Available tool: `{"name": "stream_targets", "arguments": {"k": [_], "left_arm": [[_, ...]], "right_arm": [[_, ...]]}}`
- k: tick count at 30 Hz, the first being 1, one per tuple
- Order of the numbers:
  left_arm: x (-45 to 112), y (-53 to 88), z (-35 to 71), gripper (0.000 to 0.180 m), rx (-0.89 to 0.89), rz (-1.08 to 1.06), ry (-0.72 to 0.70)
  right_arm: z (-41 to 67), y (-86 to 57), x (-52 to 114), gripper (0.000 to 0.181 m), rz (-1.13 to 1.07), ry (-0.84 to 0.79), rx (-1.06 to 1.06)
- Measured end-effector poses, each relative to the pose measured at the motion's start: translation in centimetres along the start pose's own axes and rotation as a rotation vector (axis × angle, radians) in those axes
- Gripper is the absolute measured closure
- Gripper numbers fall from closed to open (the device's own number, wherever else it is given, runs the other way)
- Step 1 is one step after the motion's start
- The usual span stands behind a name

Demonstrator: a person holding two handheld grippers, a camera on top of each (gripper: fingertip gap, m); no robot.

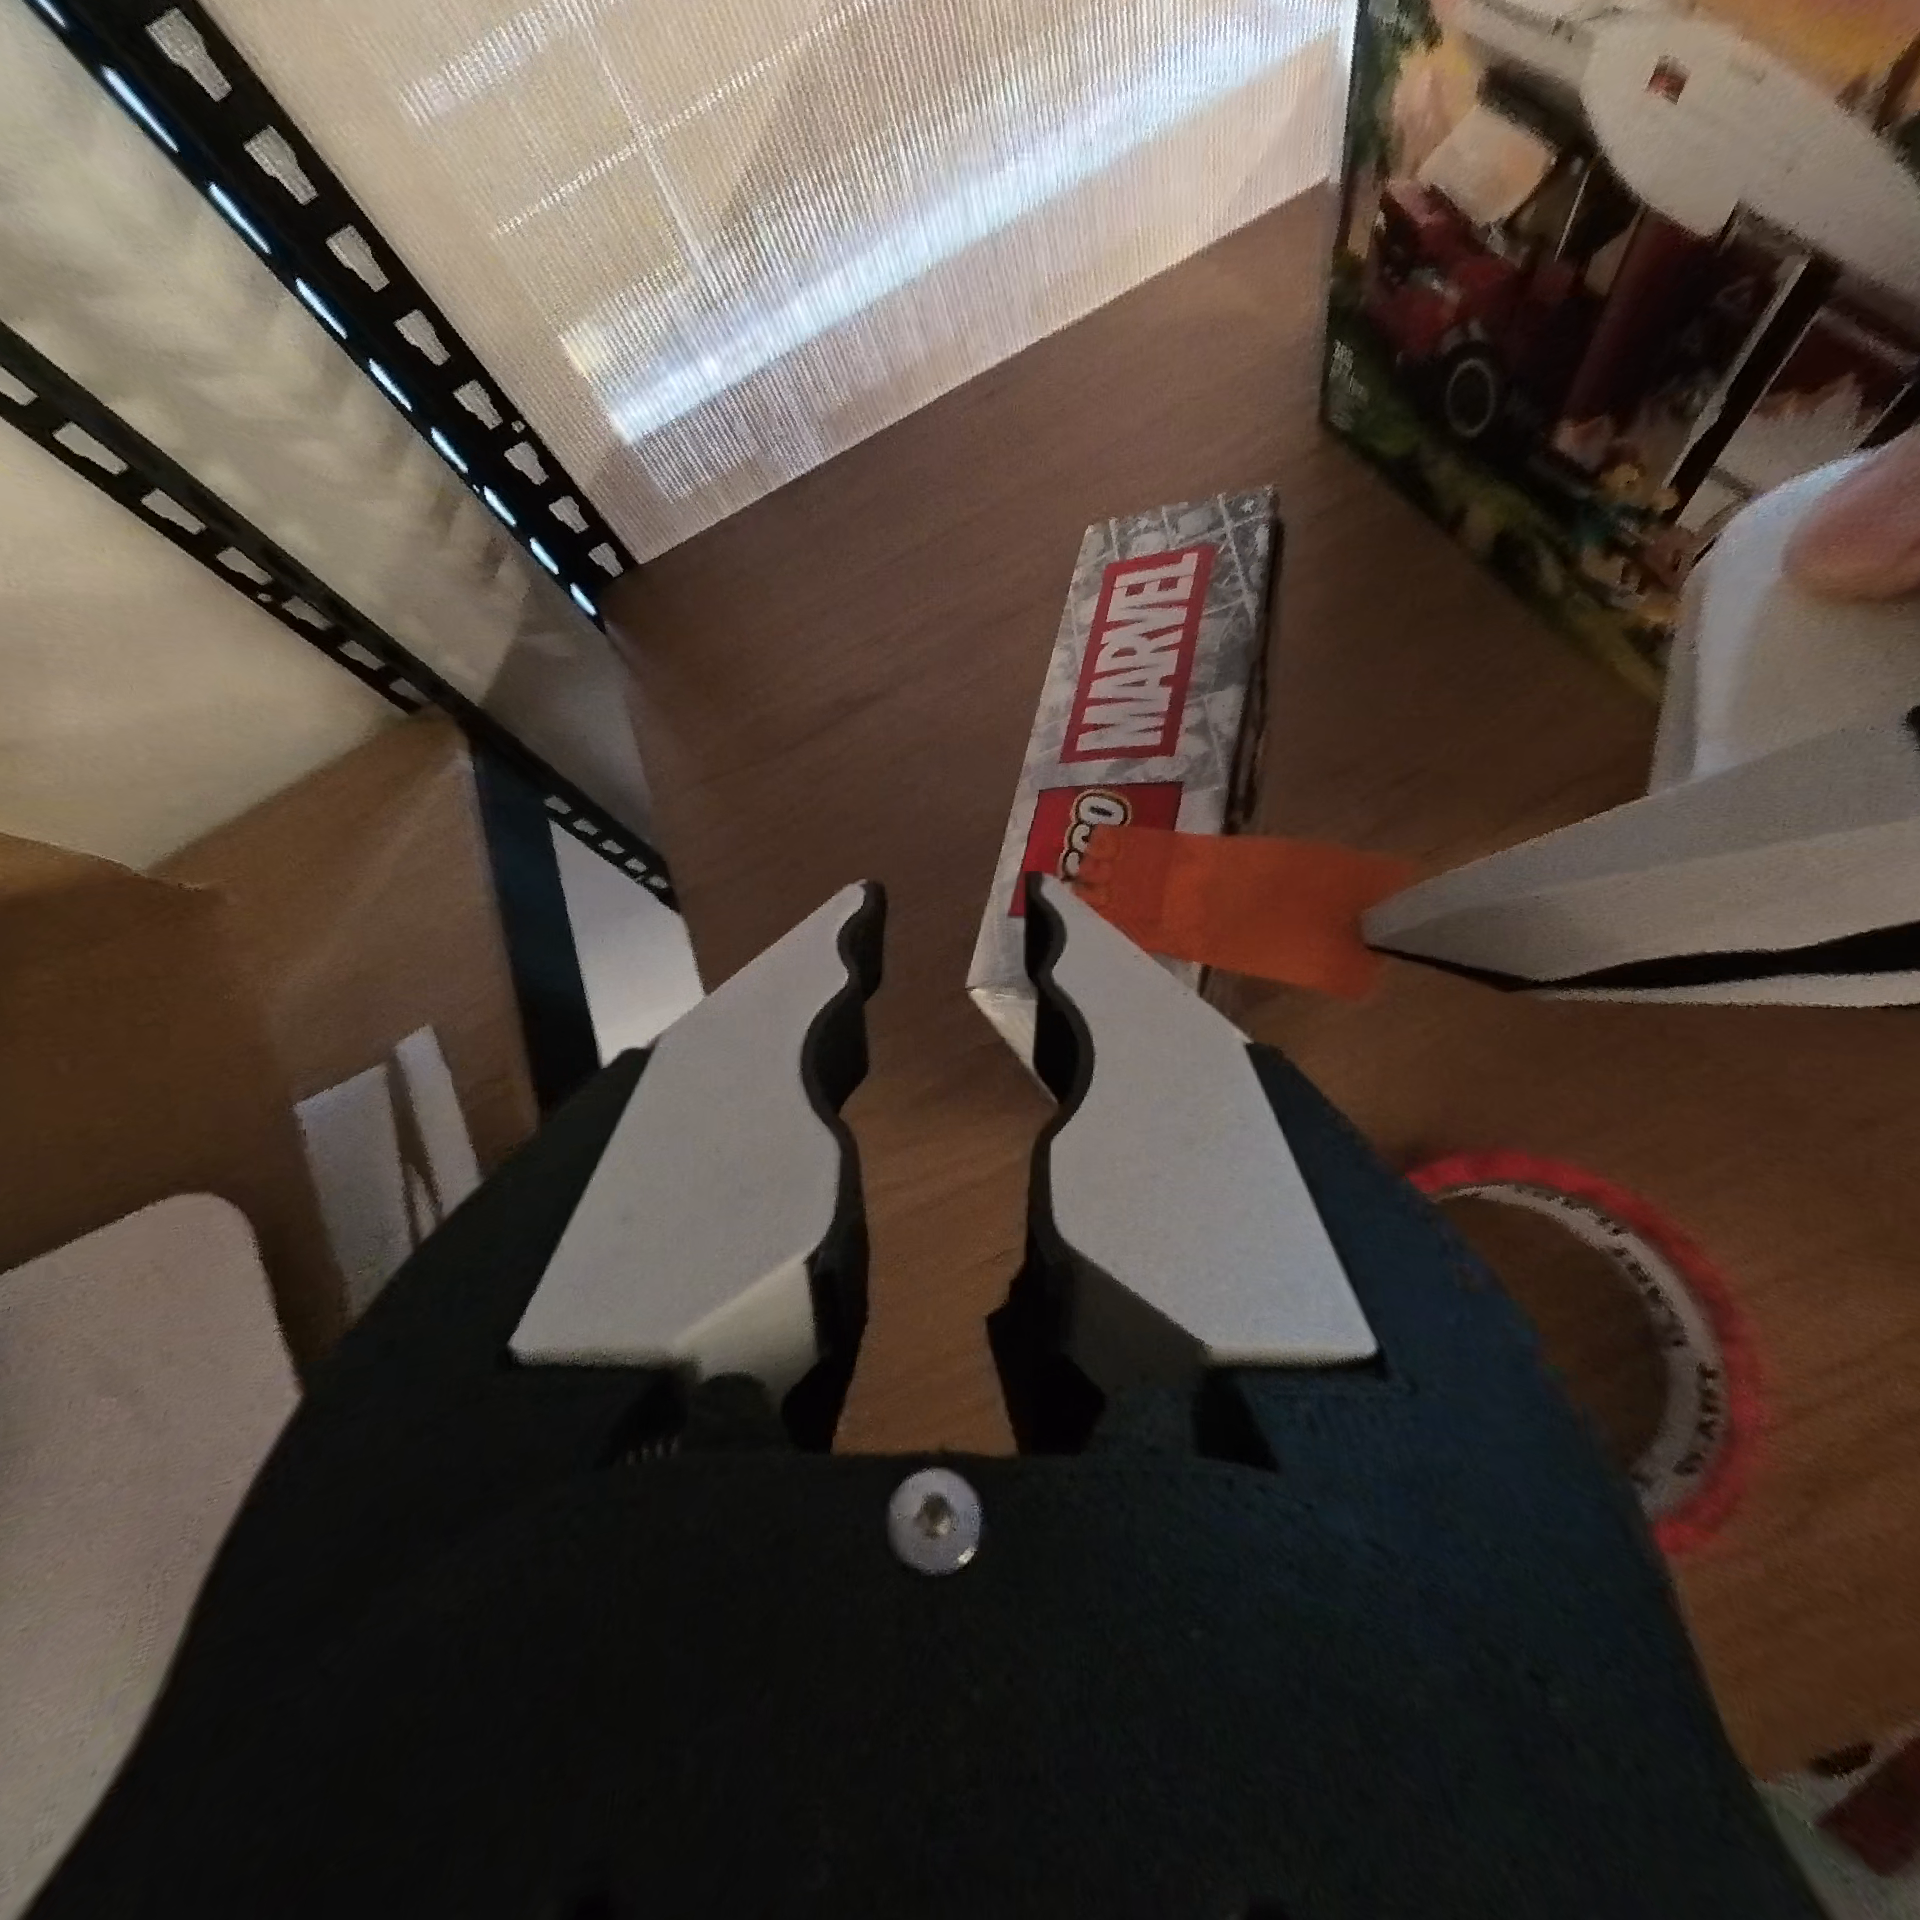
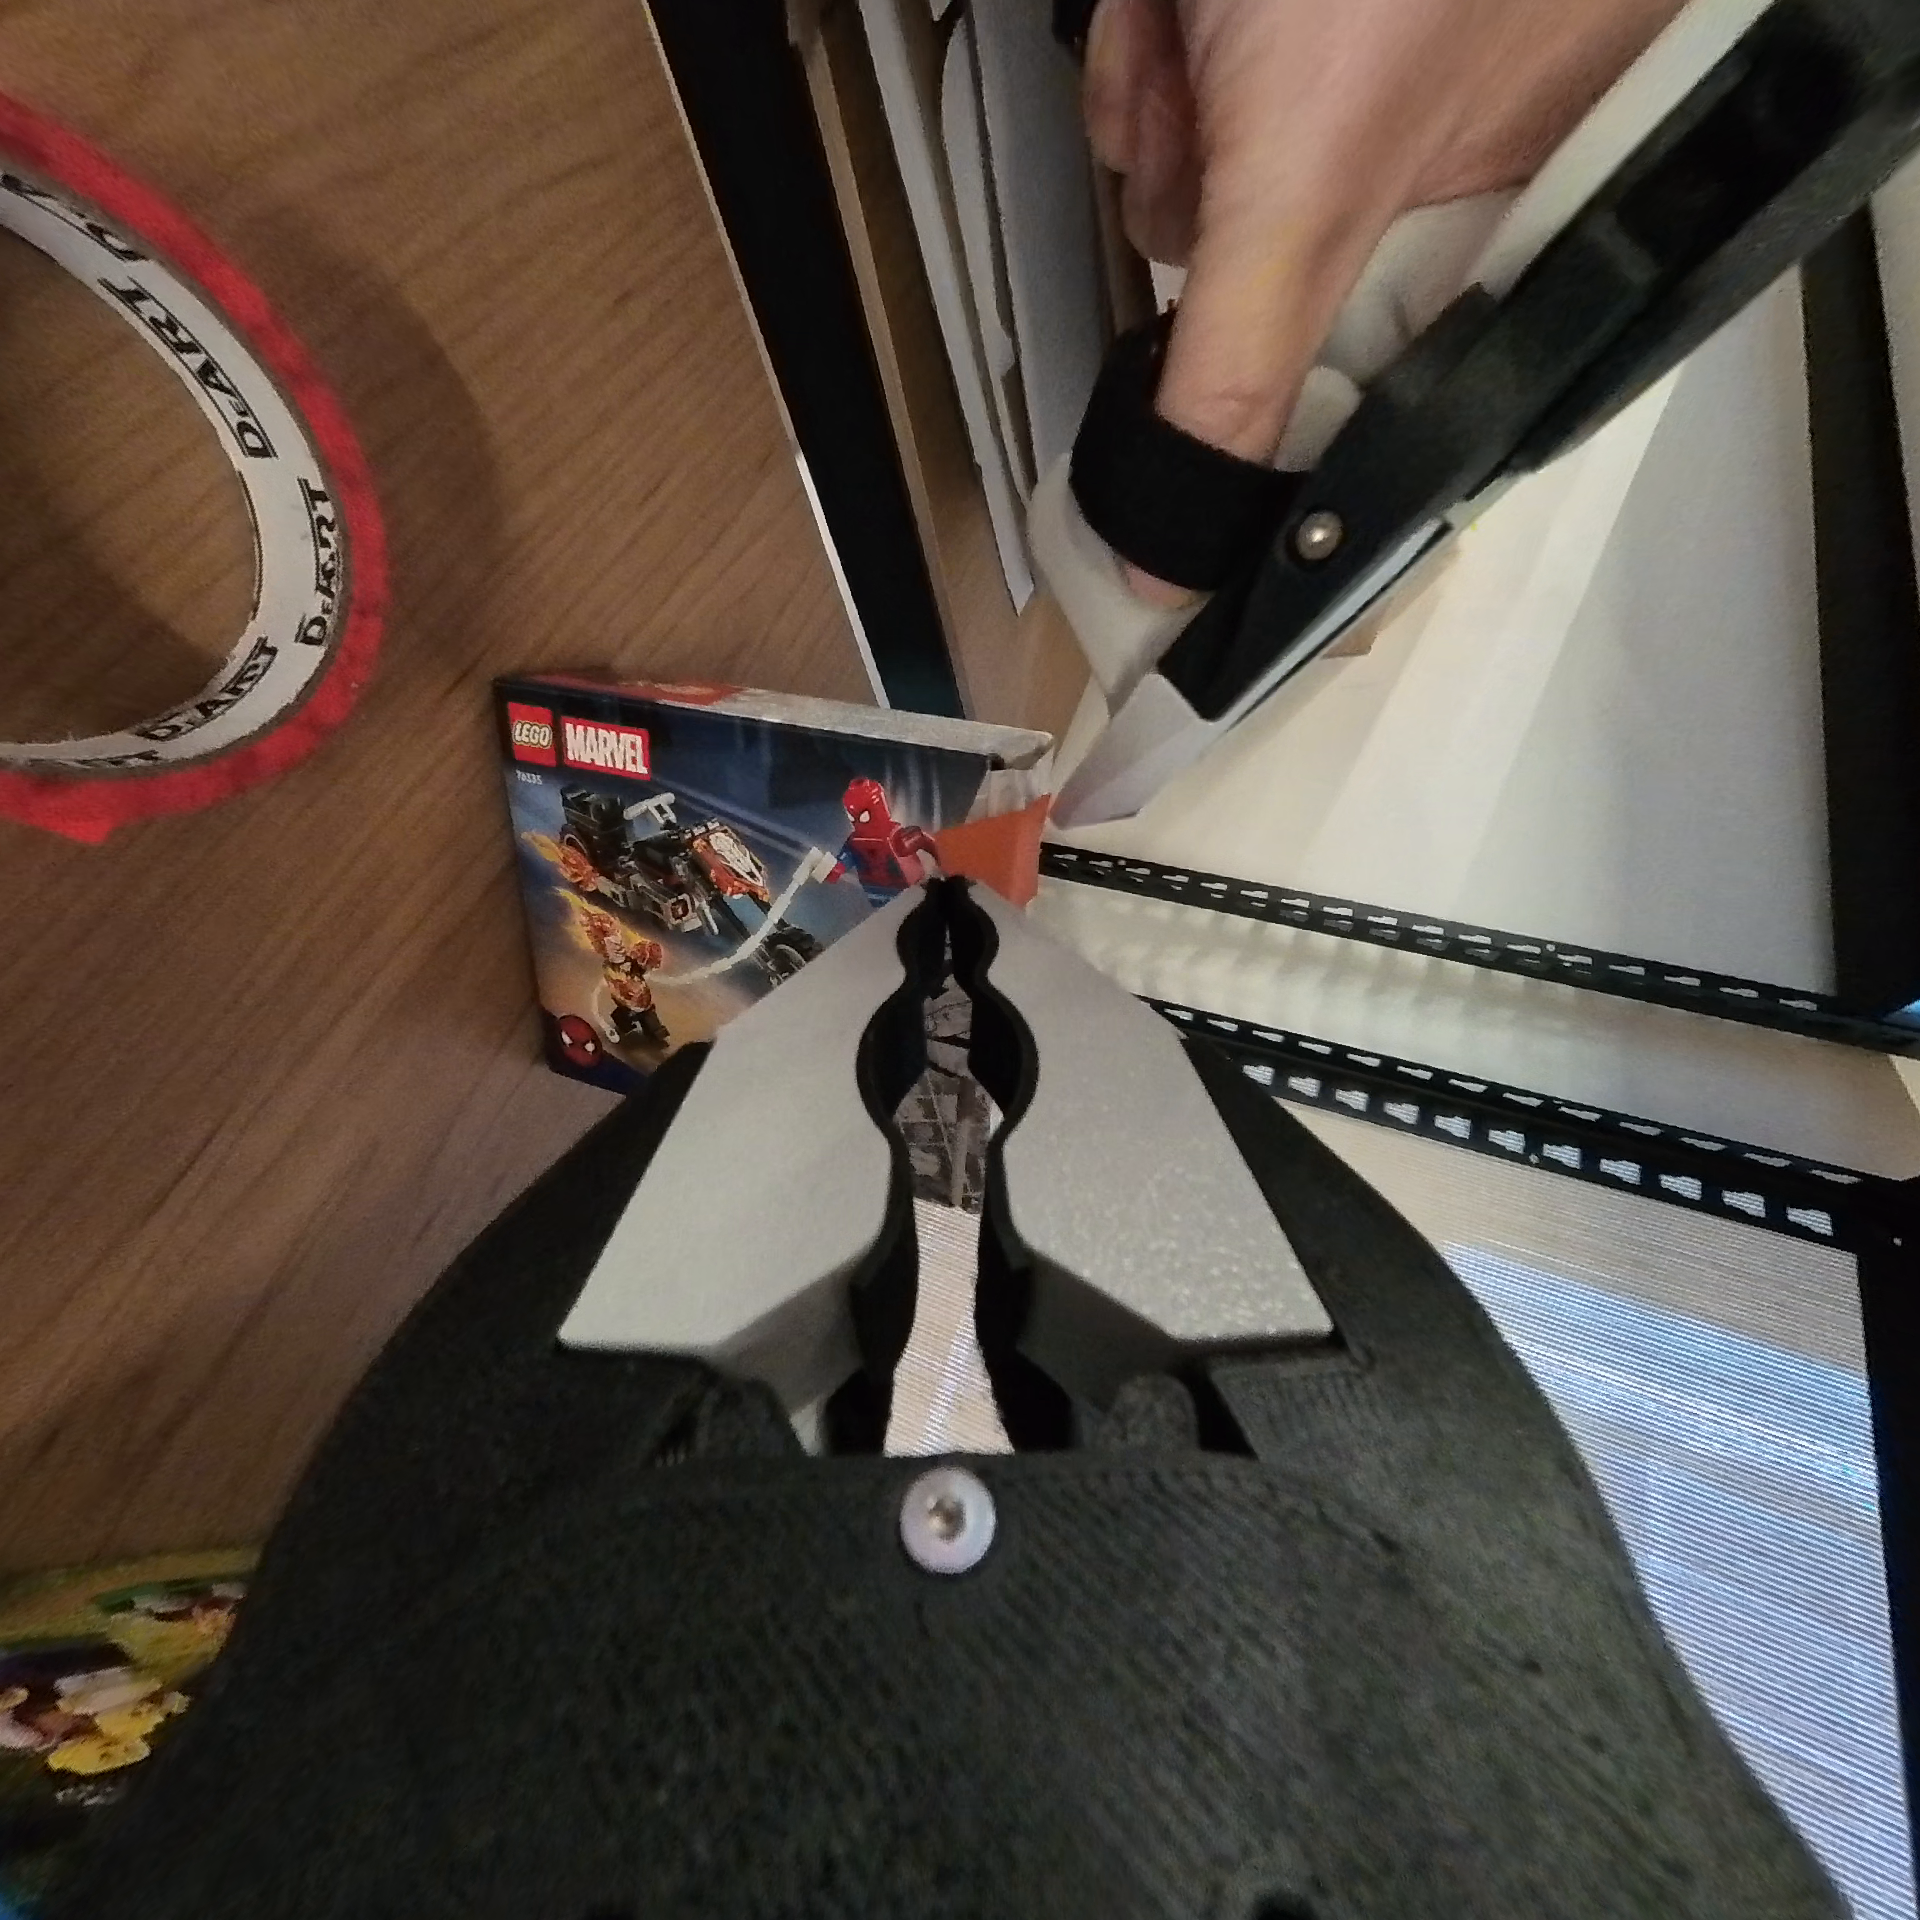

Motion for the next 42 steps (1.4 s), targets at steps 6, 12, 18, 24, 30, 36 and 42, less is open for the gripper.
{"name": "stream_targets", "arguments": {"k": [6, 12, 18, 24, 30, 36, 42], "left_arm": [[0.2, -0.3, 0.5, 0.129, -0.032, 0.006, -0.058], [0.4, -0.7, 0.1, 0.131, -0.073, 0.002, -0.125], [0.4, -0.5, -0.5, 0.139, -0.144, -0.017, -0.177], [0.6, -1.2, -0.4, 0.152, -0.133, 0.002, -0.219], [0.8, -1.6, -0.4, 0.159, -0.123, 0.010, -0.253], [0.7, -1.8, -0.4, 0.163, -0.124, -0.008, -0.287], [1.2, -1.7, -0.6, 0.176, -0.119, 0.042, -0.282]], "right_arm": [[0.2, 0.1, -0.1, 0.181, 0.005, 0.012, 0.003], [0.2, -0.3, -0.6, 0.171, -0.025, 0.012, 0.061], [-0.3, -0.5, -1.4, 0.161, 0.010, -0.027, 0.235], [-0.2, 0.0, -1.4, 0.147, 0.084, 0.004, 0.301], [-0.5, 0.2, -0.9, 0.142, 0.127, 0.035, 0.351], [-0.8, -0.1, -0.7, 0.130, 0.186, 0.050, 0.409], [-0.8, -0.2, -0.6, 0.103, 0.275, 0.067, 0.429]]}}
Point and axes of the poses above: each gripper's, where its closed fingertips meet, x out along the fingers, z out of its top, y = z × x across the jaws, the point moved 4 cm from there along -x, back along the fingers, and after that the axes turned 10 degrees about z, right-handed, at the moved point
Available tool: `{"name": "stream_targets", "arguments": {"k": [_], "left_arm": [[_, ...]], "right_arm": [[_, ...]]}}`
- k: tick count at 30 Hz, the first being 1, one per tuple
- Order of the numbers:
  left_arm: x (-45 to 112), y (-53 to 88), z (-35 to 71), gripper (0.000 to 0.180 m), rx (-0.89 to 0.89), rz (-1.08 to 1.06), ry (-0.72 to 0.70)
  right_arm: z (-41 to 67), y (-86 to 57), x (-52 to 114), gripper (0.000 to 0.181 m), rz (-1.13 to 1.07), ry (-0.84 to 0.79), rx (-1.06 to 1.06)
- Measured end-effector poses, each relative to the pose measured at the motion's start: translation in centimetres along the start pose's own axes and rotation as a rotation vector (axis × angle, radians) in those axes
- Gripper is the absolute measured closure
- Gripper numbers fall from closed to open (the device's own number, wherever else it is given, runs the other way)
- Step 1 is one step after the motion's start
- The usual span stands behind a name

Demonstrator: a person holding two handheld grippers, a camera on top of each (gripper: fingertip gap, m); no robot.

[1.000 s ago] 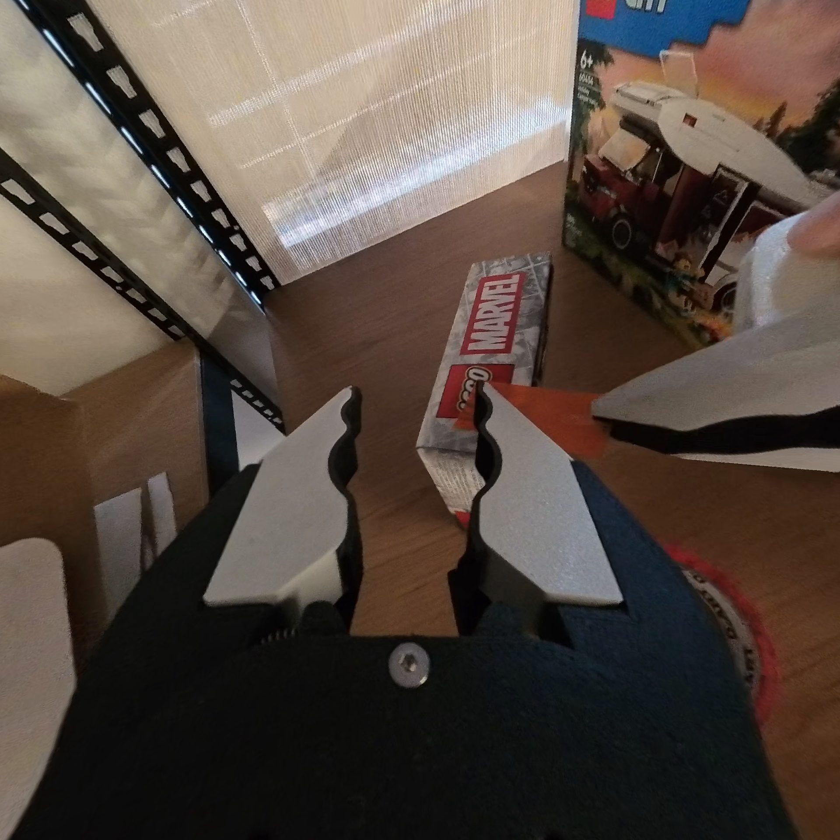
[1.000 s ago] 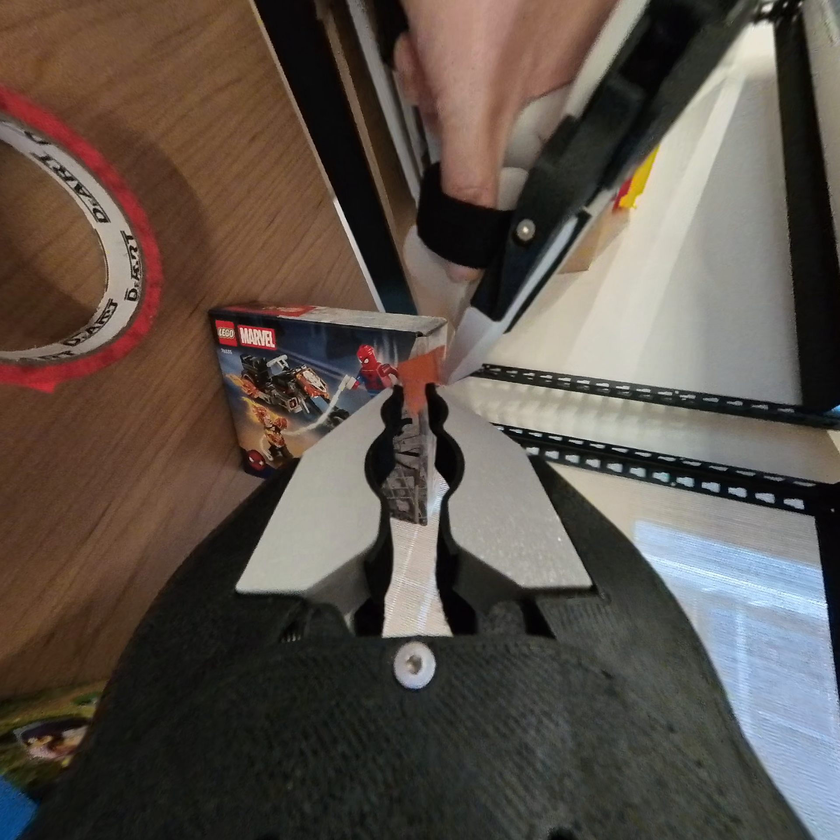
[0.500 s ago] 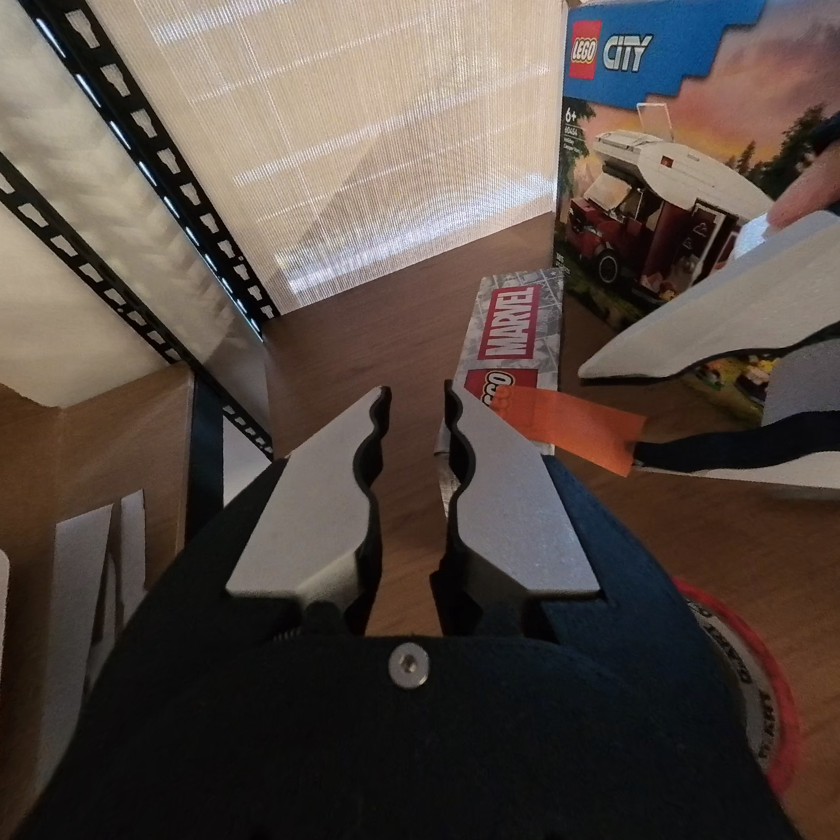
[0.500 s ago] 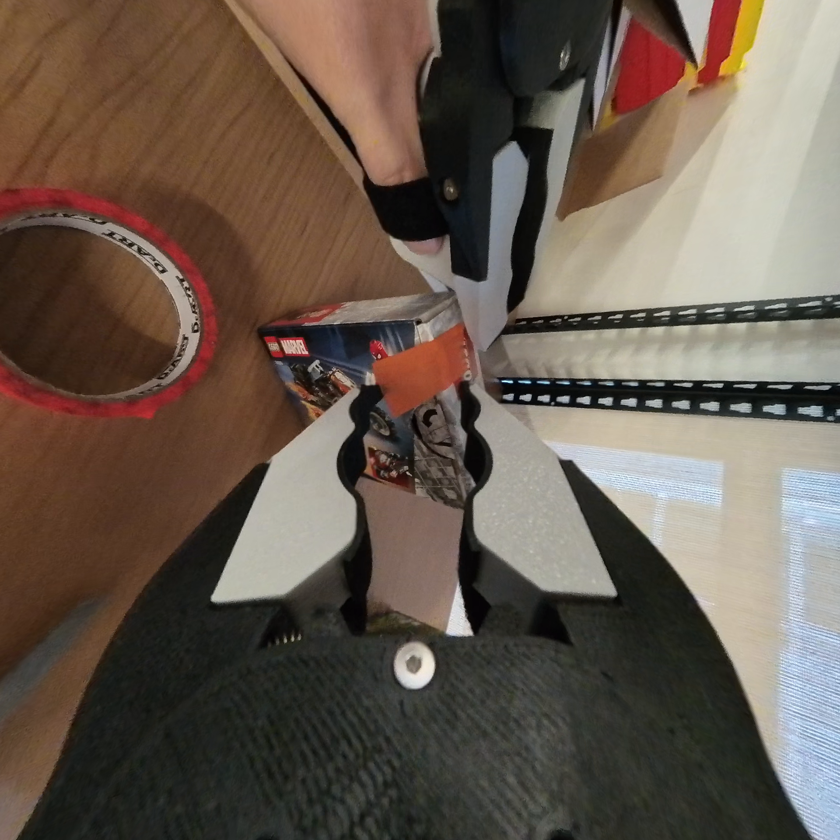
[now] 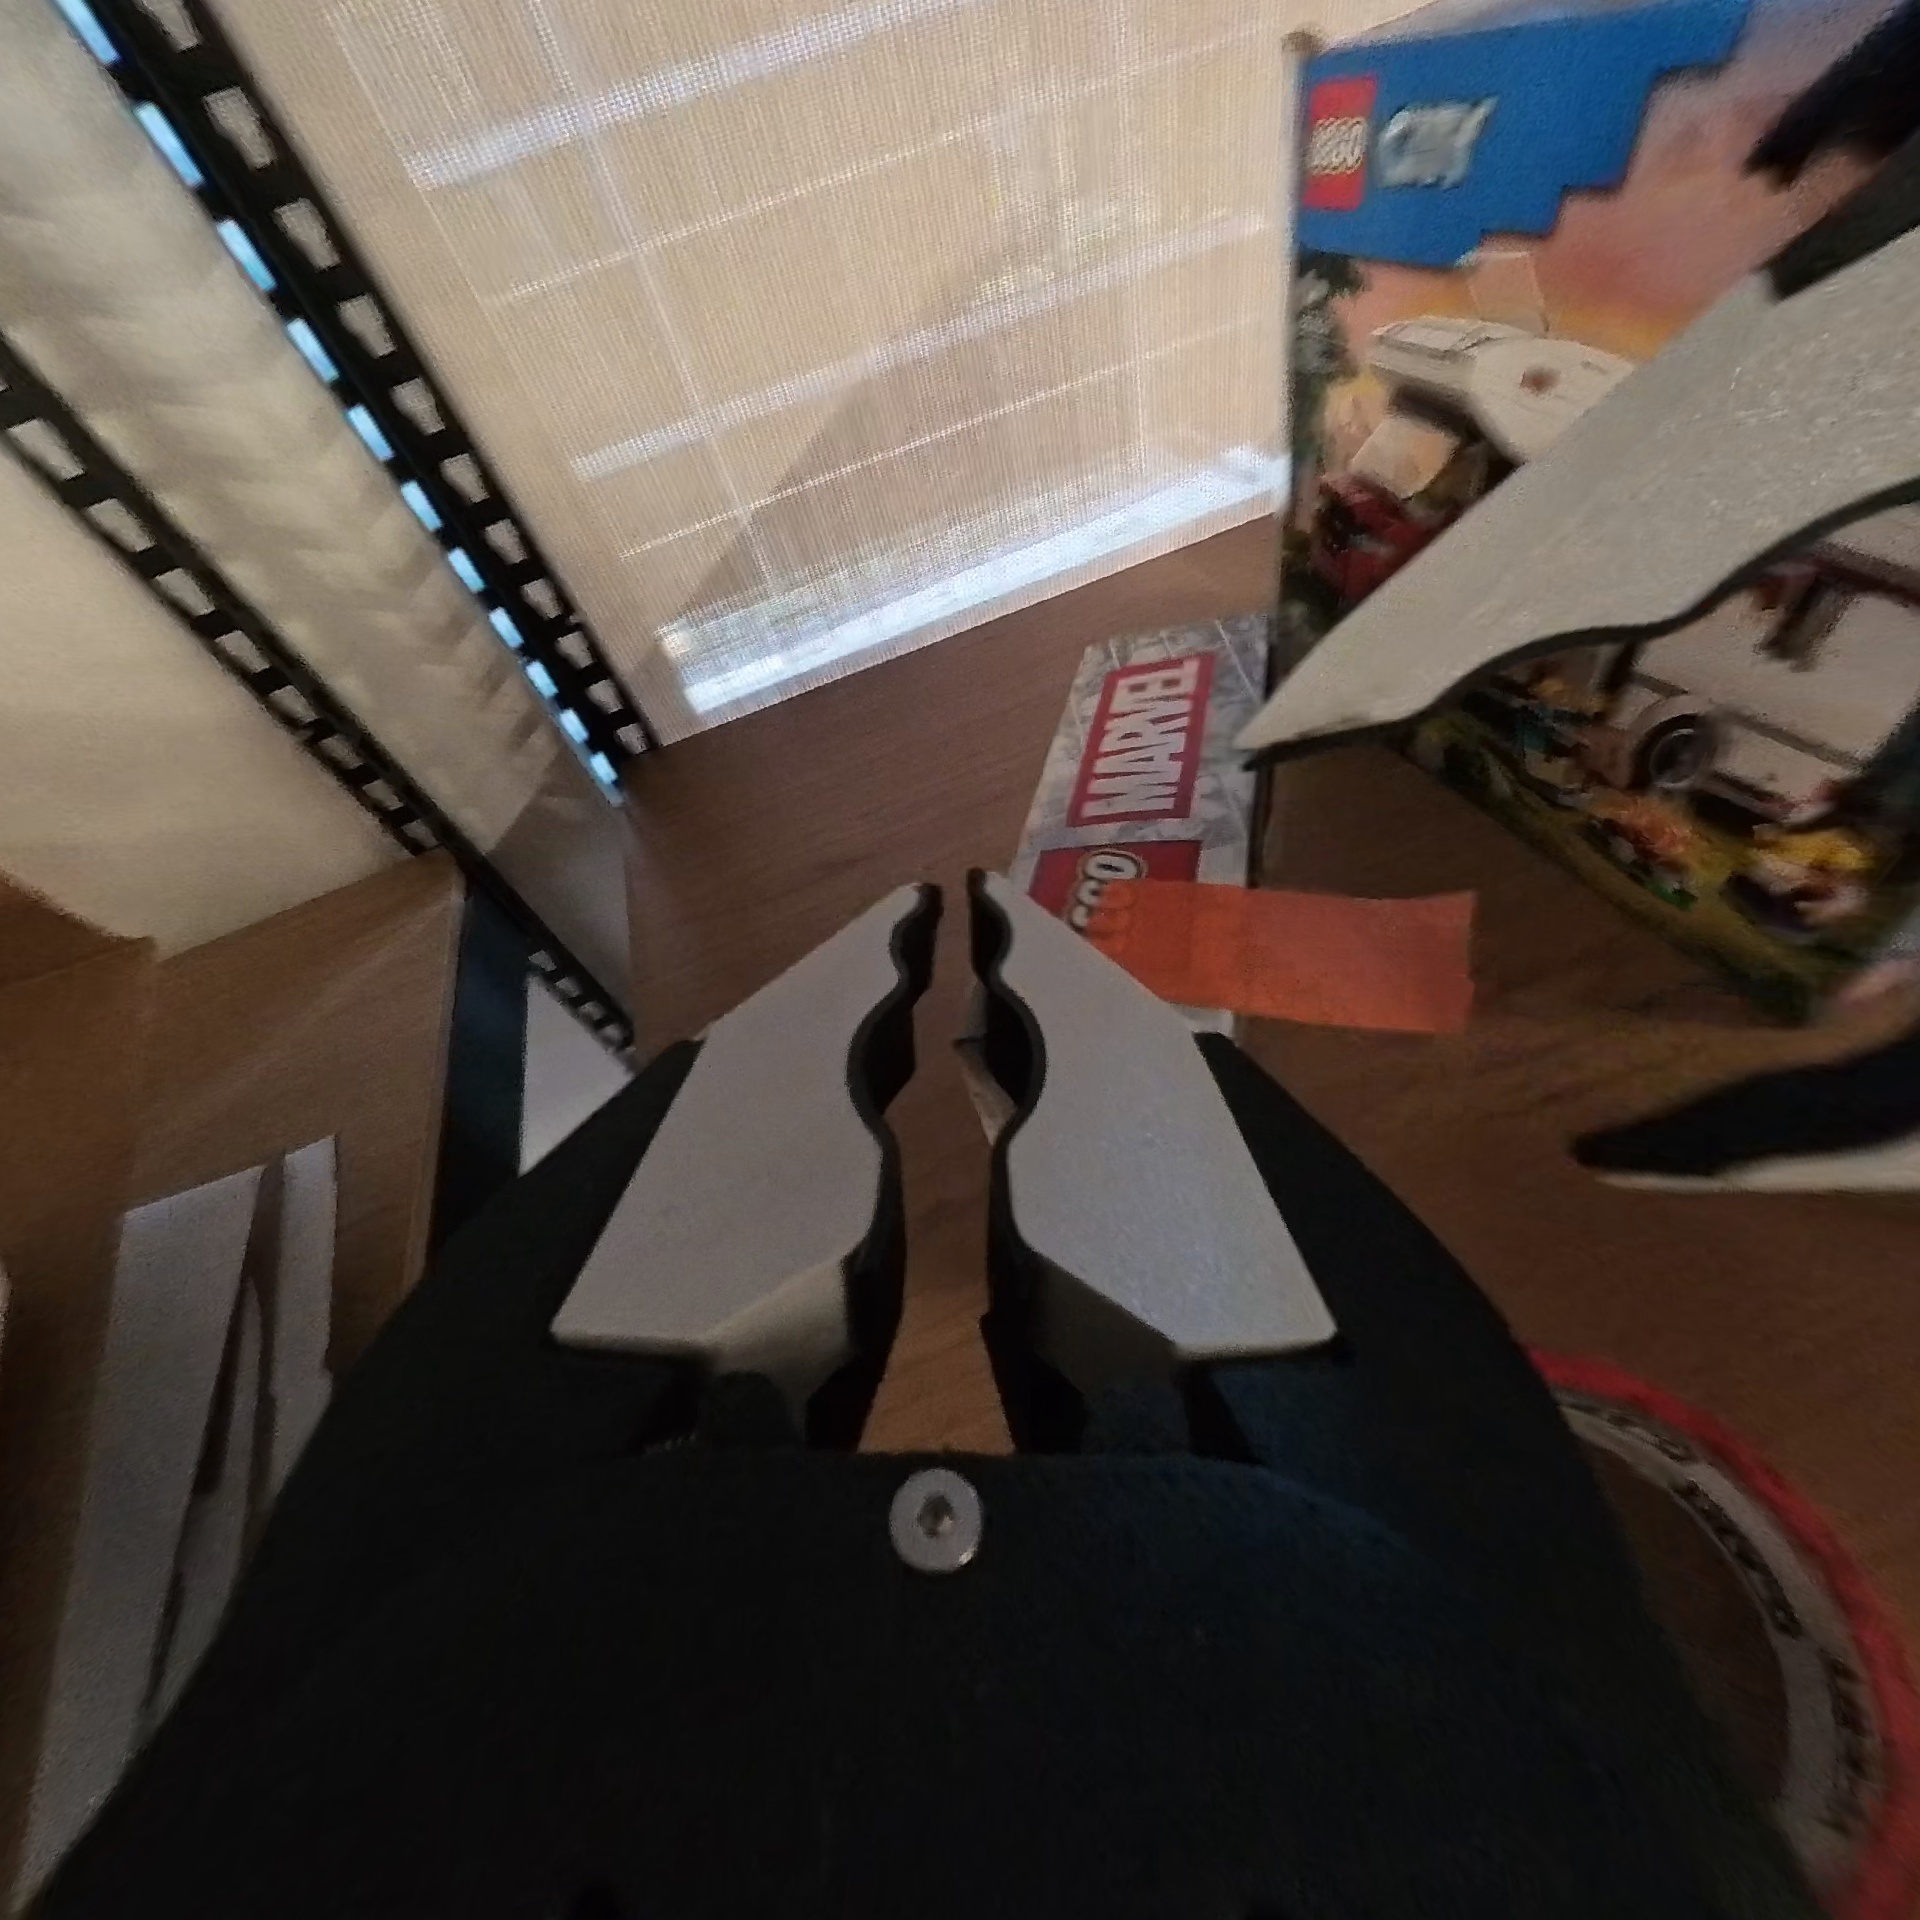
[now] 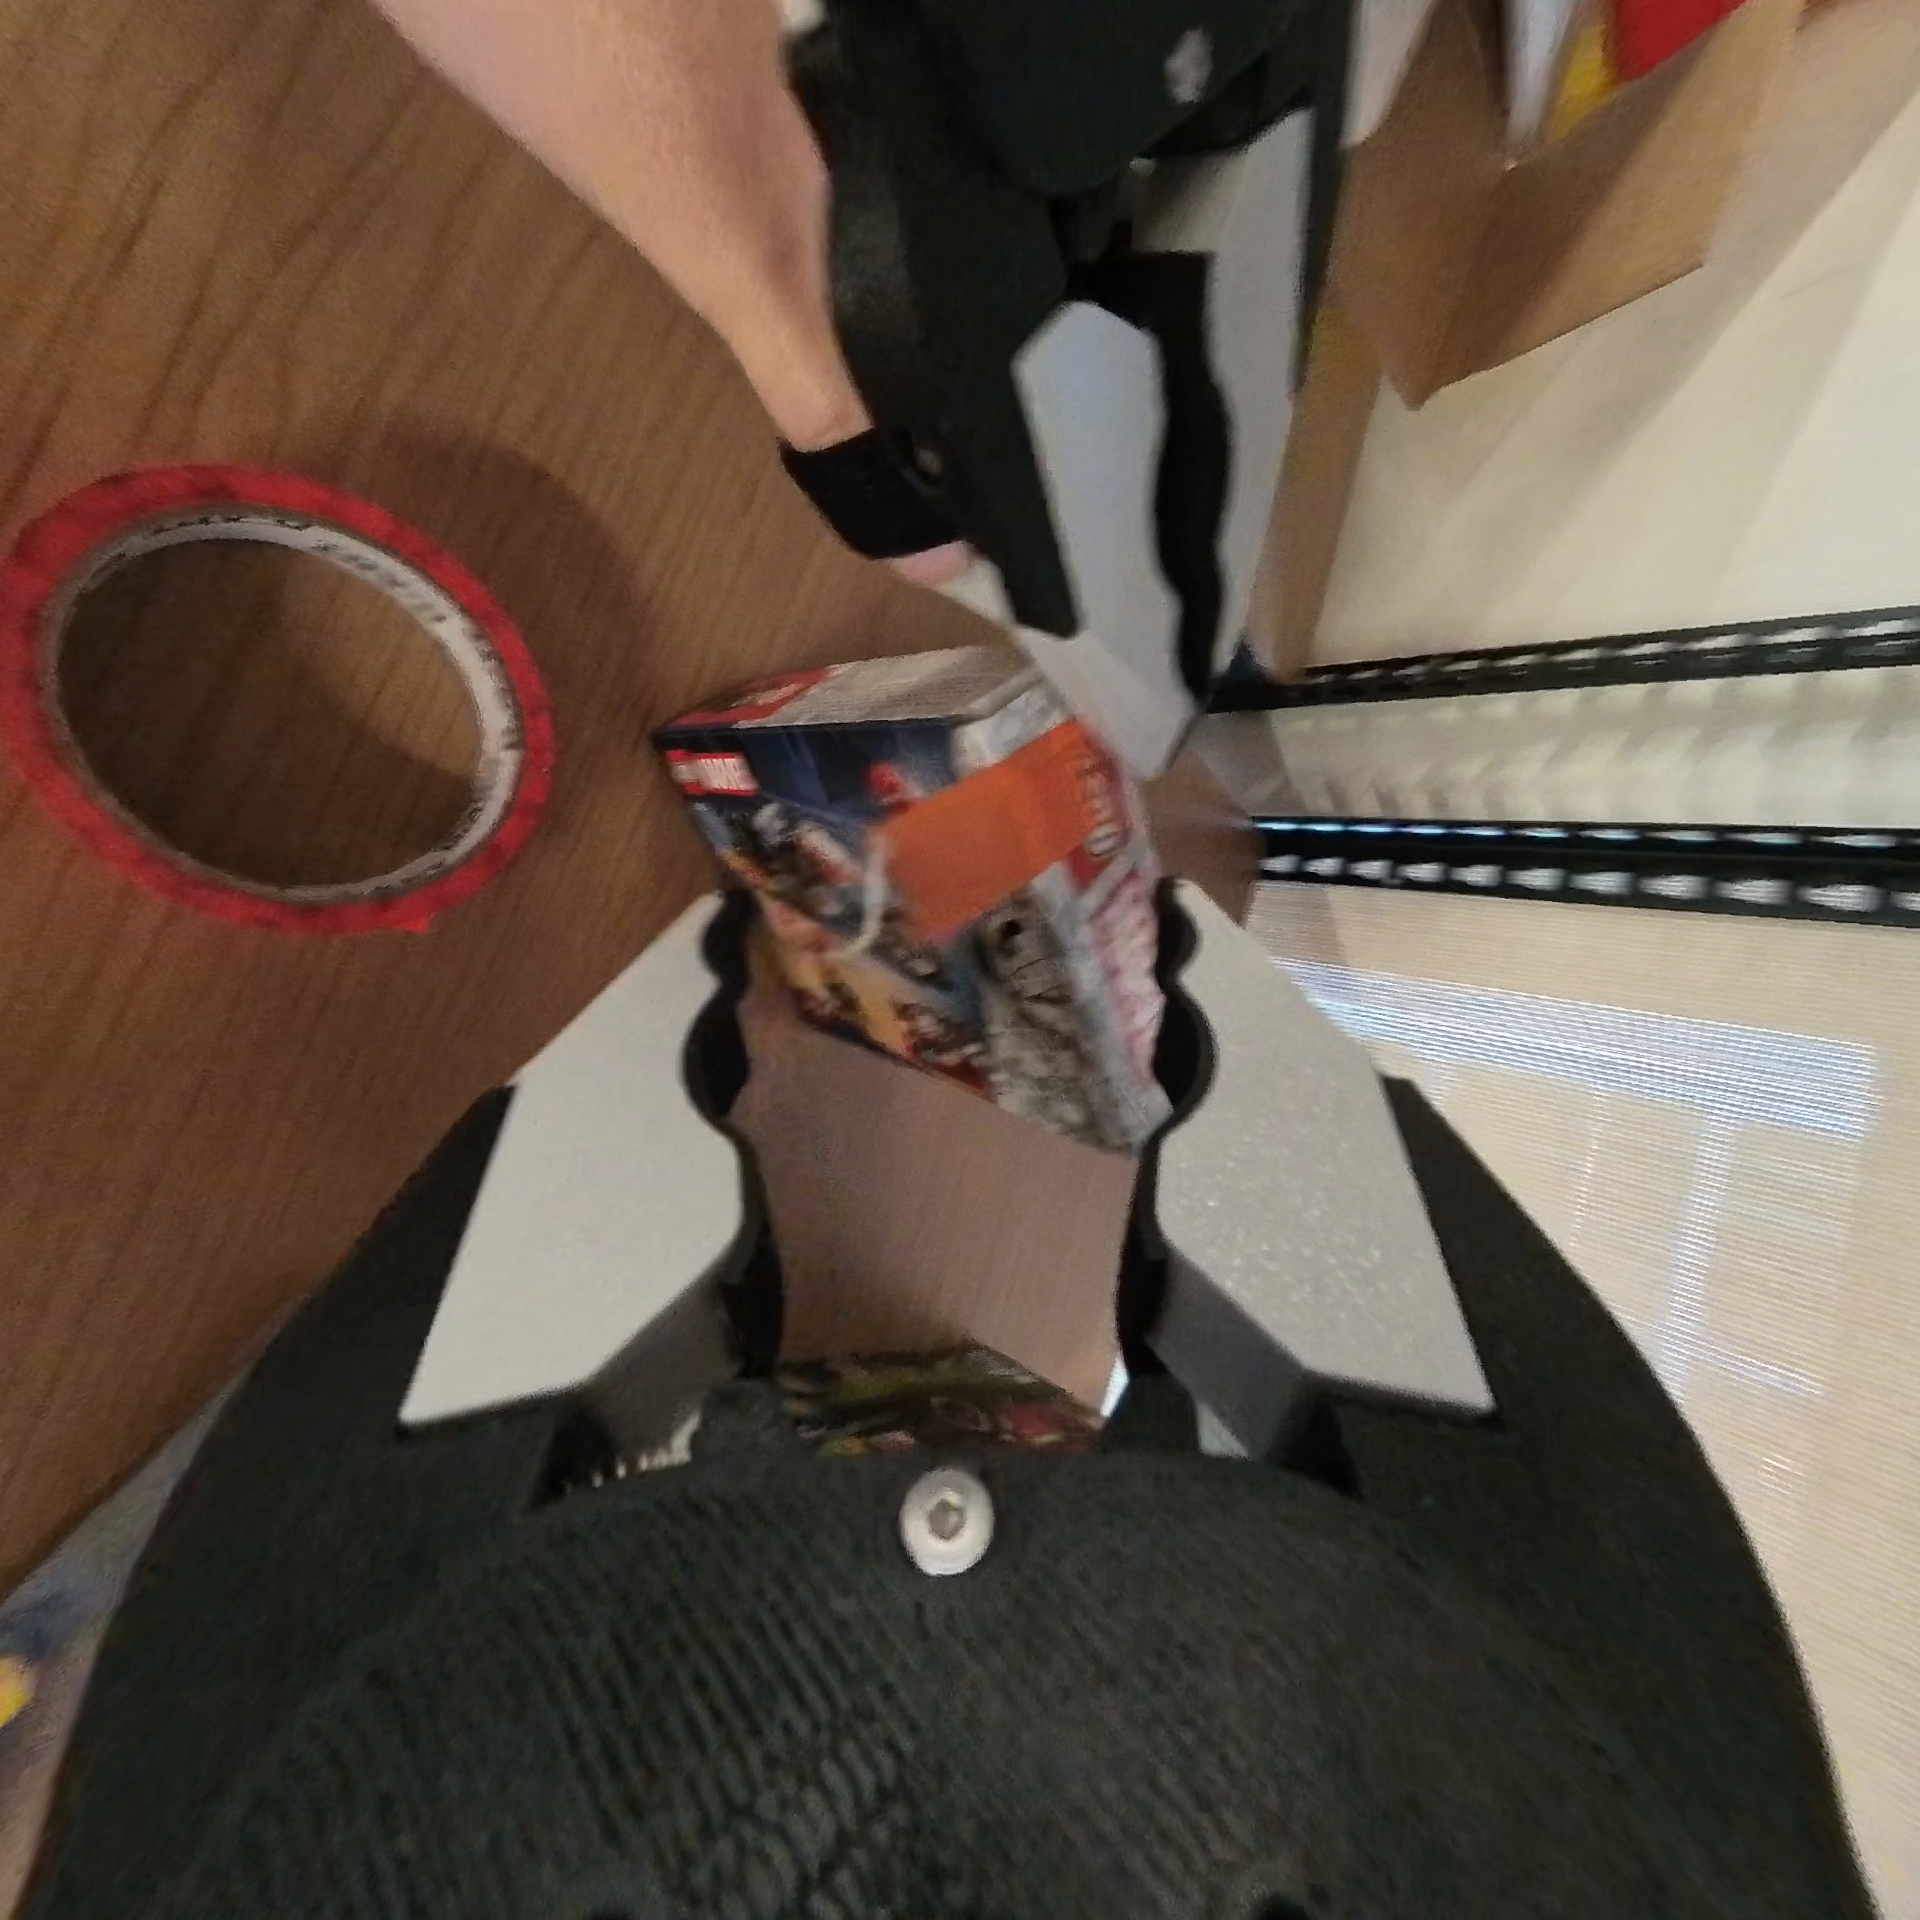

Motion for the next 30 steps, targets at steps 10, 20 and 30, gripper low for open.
{"name": "stream_targets", "arguments": {"k": [10, 20, 30], "left_arm": [[-1.9, 1.8, 0.8, 0.155, -0.132, 0.018, -0.120], [-3.7, -1.1, -1.7, 0.110, -0.215, -0.104, -0.208], [-0.5, -2.6, -4.0, 0.128, -0.200, -0.223, -0.153]], "right_arm": [[1.6, -2.8, -2.2, 0.137, -0.151, -0.285, 0.155], [1.7, -4.3, 1.2, 0.181, 0.150, -0.303, 0.599], [0.8, -3.8, 1.8, 0.181, 0.156, -0.313, 0.630]]}}
Point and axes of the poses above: each gripper's, where its closed fingertips meet, x out along the fingers, z out of its top, y = z × x across the jaws, the point moved 4 cm from there along -x, back along the fingers, and after that the axes turned 10 degrees about z, right-handed, at the moved point
